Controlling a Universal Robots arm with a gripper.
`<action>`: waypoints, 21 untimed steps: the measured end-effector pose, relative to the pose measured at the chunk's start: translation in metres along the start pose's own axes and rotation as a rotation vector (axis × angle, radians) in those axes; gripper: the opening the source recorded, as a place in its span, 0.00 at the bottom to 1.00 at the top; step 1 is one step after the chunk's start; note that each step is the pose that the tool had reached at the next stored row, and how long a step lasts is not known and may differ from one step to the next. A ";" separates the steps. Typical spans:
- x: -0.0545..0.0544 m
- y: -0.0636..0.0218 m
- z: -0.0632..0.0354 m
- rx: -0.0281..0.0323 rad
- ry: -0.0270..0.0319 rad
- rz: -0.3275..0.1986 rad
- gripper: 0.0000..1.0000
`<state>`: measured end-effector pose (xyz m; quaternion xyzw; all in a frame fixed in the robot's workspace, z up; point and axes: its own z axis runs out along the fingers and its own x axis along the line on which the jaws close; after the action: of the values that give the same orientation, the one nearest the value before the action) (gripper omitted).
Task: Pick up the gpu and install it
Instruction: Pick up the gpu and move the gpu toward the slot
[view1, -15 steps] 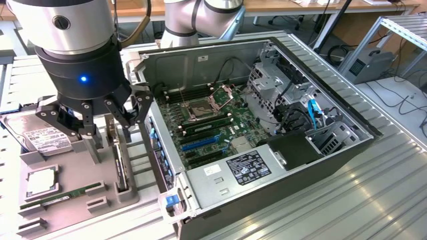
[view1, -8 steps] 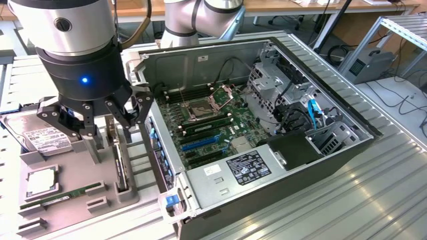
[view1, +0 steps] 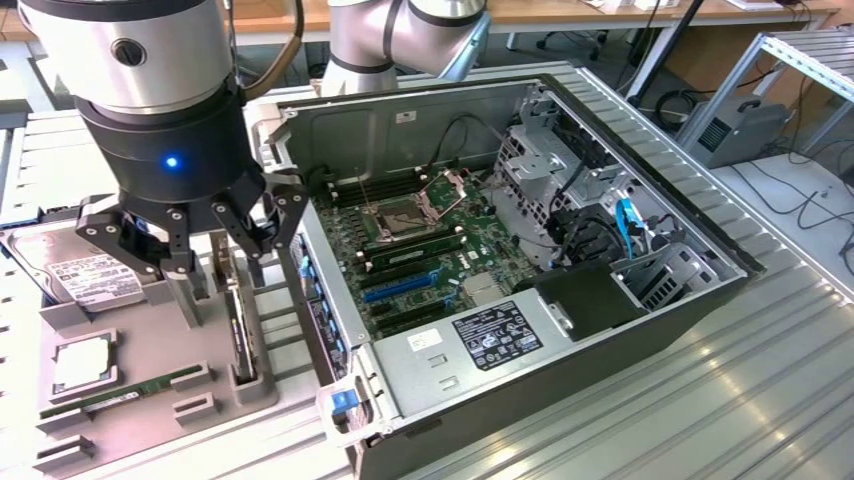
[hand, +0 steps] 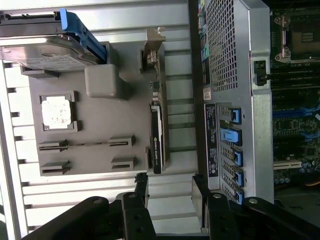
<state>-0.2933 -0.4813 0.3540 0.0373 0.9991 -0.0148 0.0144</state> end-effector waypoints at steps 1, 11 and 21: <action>0.000 0.0000 0.0002 0.0000 0.0000 0.000 0.48; -0.001 0.0002 0.0024 0.0000 0.0000 0.000 0.48; -0.002 0.0003 0.0052 0.0000 0.0000 0.000 0.48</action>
<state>-0.2916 -0.4813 0.3488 0.0373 0.9991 -0.0148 0.0144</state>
